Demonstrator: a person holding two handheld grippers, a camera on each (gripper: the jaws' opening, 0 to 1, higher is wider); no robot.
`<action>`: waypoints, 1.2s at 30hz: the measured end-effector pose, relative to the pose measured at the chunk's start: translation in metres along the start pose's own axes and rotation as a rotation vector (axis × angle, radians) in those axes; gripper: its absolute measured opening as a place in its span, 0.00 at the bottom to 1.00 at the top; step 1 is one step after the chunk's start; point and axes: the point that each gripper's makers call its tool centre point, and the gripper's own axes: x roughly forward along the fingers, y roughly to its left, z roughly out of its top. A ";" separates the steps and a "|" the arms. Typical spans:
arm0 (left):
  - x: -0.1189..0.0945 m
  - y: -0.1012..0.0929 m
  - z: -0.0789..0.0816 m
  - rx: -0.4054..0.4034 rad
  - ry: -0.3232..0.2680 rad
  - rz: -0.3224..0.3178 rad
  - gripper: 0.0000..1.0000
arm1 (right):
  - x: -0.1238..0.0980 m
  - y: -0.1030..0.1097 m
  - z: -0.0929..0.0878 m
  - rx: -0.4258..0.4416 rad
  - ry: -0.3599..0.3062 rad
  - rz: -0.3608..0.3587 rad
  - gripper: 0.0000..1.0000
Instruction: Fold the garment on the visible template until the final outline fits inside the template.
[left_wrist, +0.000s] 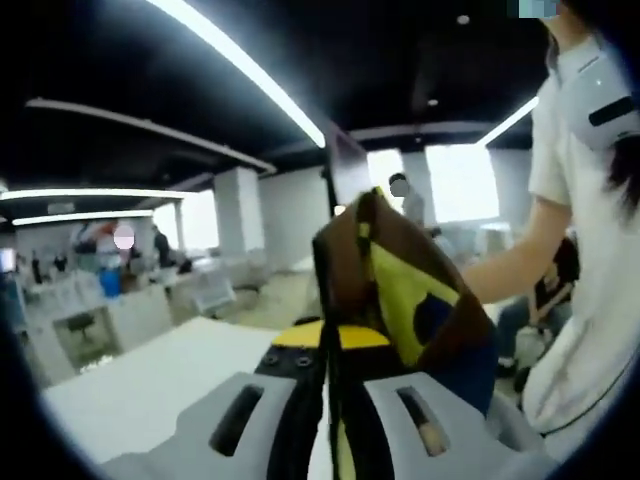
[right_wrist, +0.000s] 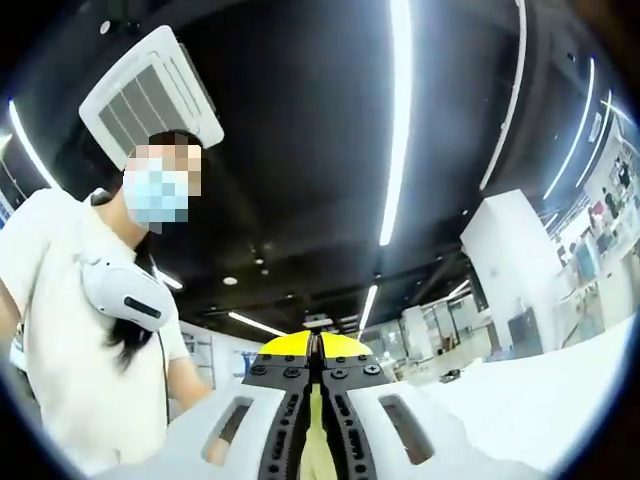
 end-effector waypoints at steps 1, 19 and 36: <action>-0.002 0.005 -0.001 -0.026 0.008 0.032 0.00 | -0.002 -0.002 0.001 -0.005 -0.004 -0.012 0.01; -0.017 0.029 0.001 -0.012 0.066 0.232 0.00 | -0.054 -0.046 0.001 -0.214 -0.005 -0.431 0.24; -0.030 0.043 0.035 -0.016 0.007 0.349 0.00 | -0.106 -0.013 -0.138 -0.321 0.342 -0.759 0.70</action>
